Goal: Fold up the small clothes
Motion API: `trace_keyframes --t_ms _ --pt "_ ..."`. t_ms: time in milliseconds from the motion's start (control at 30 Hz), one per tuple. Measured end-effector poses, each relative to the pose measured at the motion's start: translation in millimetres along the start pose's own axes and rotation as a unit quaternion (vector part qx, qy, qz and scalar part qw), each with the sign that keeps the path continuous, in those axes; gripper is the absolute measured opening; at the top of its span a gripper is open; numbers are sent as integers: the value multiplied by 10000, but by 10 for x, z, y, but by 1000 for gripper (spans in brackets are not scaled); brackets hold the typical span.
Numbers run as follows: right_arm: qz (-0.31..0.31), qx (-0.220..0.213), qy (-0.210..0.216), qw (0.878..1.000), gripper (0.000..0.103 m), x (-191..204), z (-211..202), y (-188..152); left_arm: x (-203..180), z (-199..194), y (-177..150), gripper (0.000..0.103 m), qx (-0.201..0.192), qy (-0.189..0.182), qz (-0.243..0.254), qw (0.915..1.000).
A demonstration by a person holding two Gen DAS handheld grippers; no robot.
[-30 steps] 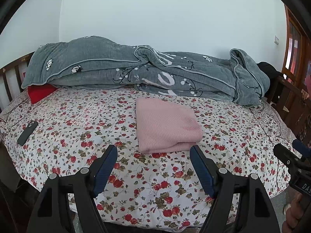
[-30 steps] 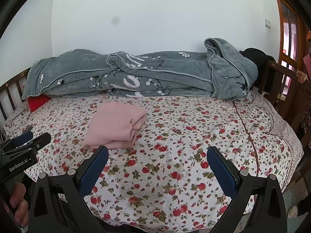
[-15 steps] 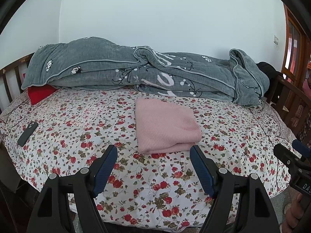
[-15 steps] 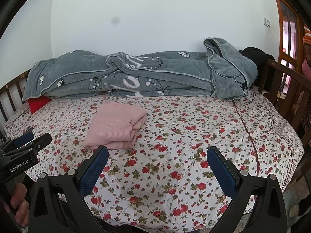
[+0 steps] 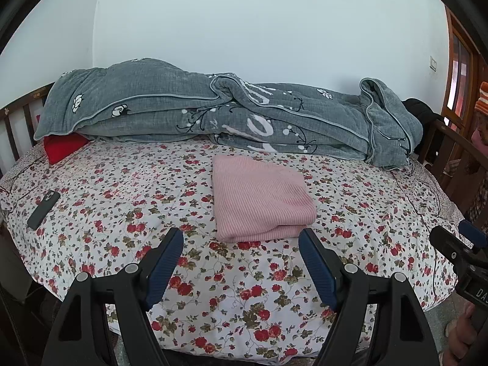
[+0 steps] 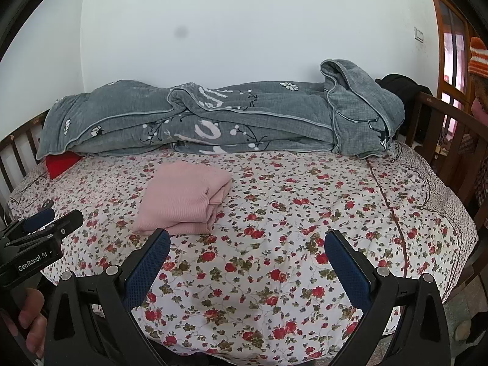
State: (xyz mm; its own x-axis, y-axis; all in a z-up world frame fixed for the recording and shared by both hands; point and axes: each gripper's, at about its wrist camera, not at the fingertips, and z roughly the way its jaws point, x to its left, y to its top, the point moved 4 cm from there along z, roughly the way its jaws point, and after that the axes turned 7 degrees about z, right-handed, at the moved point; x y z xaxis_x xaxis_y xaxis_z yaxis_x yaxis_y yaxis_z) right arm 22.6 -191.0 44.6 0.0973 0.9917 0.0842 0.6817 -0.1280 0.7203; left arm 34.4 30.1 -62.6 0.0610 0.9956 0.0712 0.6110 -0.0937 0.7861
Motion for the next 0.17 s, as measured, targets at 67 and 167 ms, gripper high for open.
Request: trace_keyframes --t_ms 67,167 --pt "3 1 2 10000 100 -3 0 0 -1 4 4 77 -2 5 -3 10000" --pt "-1 5 10 10000 100 24 -4 4 0 1 22 79 -23 -22 23 10000"
